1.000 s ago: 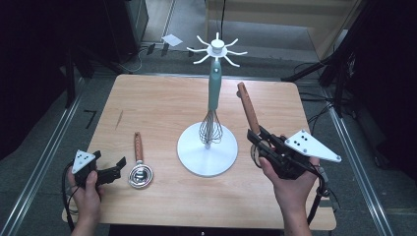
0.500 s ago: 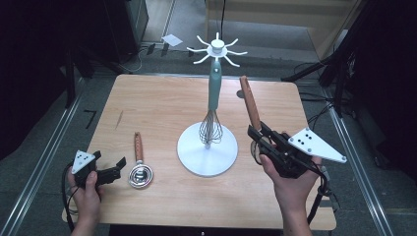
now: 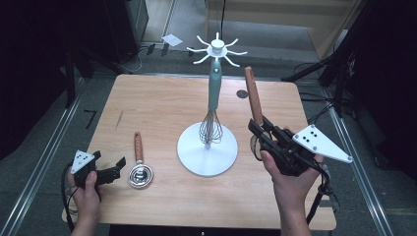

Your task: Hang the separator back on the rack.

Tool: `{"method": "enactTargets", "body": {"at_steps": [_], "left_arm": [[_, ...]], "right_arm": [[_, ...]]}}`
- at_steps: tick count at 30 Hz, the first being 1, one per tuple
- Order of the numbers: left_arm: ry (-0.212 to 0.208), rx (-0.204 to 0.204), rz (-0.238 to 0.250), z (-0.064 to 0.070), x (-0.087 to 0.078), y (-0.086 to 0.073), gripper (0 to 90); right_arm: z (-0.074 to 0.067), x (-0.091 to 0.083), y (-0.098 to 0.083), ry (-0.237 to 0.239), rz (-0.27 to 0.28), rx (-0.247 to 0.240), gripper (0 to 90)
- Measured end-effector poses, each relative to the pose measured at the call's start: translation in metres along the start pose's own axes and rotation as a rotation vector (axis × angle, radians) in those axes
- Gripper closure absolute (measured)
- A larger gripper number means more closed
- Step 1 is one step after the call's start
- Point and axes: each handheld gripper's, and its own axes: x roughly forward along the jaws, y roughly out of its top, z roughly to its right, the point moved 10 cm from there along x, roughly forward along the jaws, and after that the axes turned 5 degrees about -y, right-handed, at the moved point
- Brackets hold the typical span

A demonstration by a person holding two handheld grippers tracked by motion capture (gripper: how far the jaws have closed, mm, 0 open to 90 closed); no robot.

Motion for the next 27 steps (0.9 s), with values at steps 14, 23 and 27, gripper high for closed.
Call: {"method": "enactTargets", "body": {"at_steps": [14,23,27], "left_arm": [[-0.003,-0.005,0.000,-0.001,0.000,0.000,0.4],[-0.003,-0.006,0.001,-0.001,0.000,0.000,0.4],[-0.005,-0.009,0.000,-0.001,0.000,0.000,0.4]], "right_arm": [[-0.010,0.001,0.016,0.022,0.045,-0.007,72.2],[-0.015,0.006,0.019,0.025,0.052,0.008,72.2],[-0.017,0.009,0.017,0.028,0.041,0.000,72.2]]}}
